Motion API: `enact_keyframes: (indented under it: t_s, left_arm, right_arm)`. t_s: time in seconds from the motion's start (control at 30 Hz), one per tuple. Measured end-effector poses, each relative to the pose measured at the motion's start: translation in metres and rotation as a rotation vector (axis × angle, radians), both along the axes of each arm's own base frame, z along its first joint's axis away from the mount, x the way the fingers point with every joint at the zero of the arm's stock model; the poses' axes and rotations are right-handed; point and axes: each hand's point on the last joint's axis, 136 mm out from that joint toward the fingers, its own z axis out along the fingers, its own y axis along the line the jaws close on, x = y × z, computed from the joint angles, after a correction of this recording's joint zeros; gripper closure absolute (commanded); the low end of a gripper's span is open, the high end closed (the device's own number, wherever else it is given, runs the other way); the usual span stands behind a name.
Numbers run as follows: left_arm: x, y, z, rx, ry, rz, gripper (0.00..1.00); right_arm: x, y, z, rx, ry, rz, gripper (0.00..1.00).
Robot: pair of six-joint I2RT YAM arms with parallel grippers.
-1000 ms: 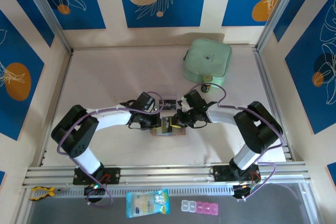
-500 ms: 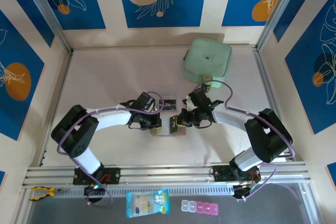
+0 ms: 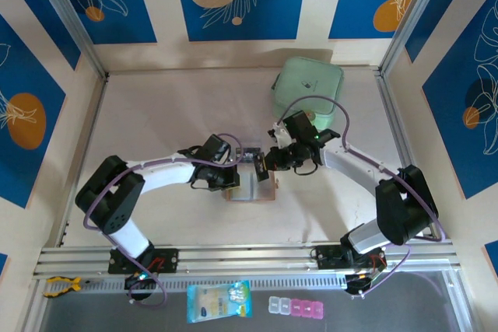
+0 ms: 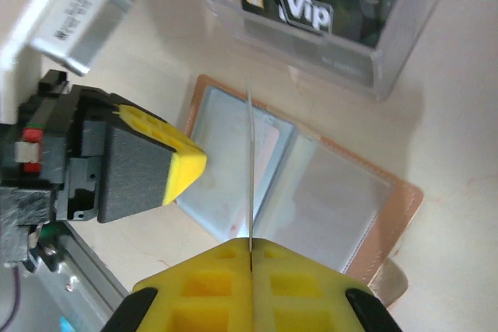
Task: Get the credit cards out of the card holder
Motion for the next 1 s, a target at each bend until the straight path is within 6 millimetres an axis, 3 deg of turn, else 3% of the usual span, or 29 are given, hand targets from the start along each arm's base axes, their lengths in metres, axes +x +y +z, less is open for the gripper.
enact_keyframes:
  t_s: [0.17,0.33,0.73,1.0]
  left_arm:
    - [0.002,0.001,0.012,-0.013,-0.032,0.006,0.91]
    - [0.002,0.007,0.017,-0.017,-0.049,0.018,0.9]
    - [0.0,0.037,0.028,-0.017,-0.08,0.084,0.92]
    - [-0.002,0.05,0.033,-0.014,-0.091,0.114,0.91]
  right_arm:
    - [0.011,0.005,0.03,-0.032,-0.17,0.192,1.0]
    - [0.023,0.01,0.039,-0.085,-0.297,0.405,1.0]
    - [0.064,0.02,0.024,-0.268,-0.414,0.751,1.0]
    - [0.085,0.028,-0.003,-0.331,-0.396,0.887,1.0]
